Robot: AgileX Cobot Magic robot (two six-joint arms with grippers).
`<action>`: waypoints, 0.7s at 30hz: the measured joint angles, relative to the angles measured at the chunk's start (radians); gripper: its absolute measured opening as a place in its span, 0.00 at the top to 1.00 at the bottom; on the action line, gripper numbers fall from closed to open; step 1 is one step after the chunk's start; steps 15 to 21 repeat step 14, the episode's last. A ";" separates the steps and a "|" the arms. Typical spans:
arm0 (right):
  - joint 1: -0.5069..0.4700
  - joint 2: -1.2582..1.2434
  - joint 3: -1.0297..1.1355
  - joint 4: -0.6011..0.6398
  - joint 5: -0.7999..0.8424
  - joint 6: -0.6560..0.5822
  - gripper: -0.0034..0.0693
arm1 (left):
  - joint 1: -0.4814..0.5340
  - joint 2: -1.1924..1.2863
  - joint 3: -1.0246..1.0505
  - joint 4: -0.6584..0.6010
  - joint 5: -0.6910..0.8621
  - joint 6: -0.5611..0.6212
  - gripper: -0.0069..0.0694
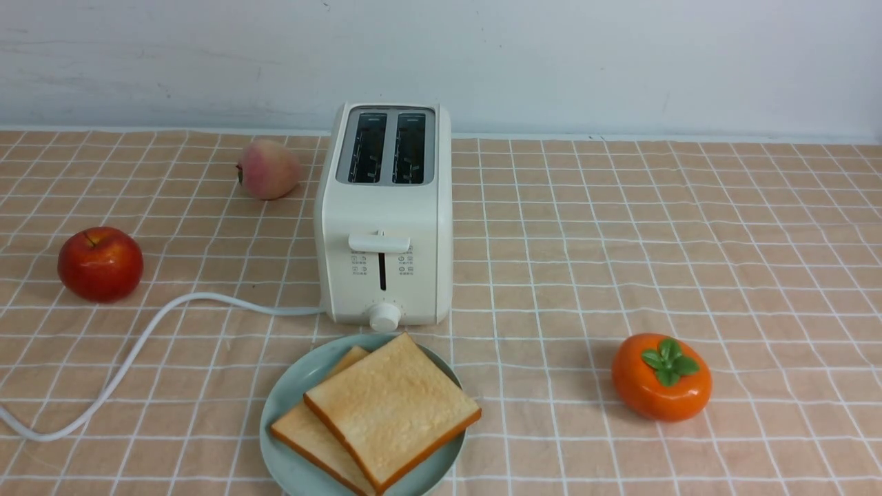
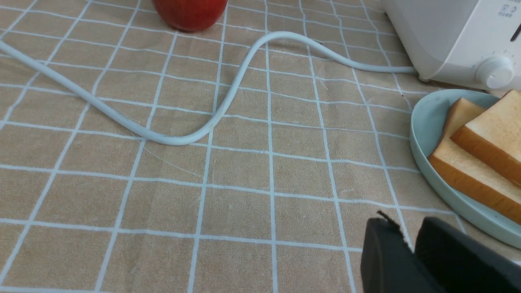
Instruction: Take toasted bread from bread machine on light coffee tablecloth place on plate.
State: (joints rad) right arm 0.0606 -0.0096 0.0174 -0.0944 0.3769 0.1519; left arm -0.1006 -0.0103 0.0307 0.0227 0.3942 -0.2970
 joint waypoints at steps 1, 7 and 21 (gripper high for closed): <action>0.000 0.000 0.000 0.000 0.000 0.000 0.70 | 0.000 0.000 0.000 0.000 0.000 0.000 0.75; 0.000 0.000 0.000 0.000 0.000 0.000 0.69 | 0.000 0.000 0.000 0.000 0.000 0.000 0.74; 0.000 0.000 0.000 0.000 0.000 0.000 0.68 | 0.000 0.000 0.000 0.000 0.000 0.000 0.73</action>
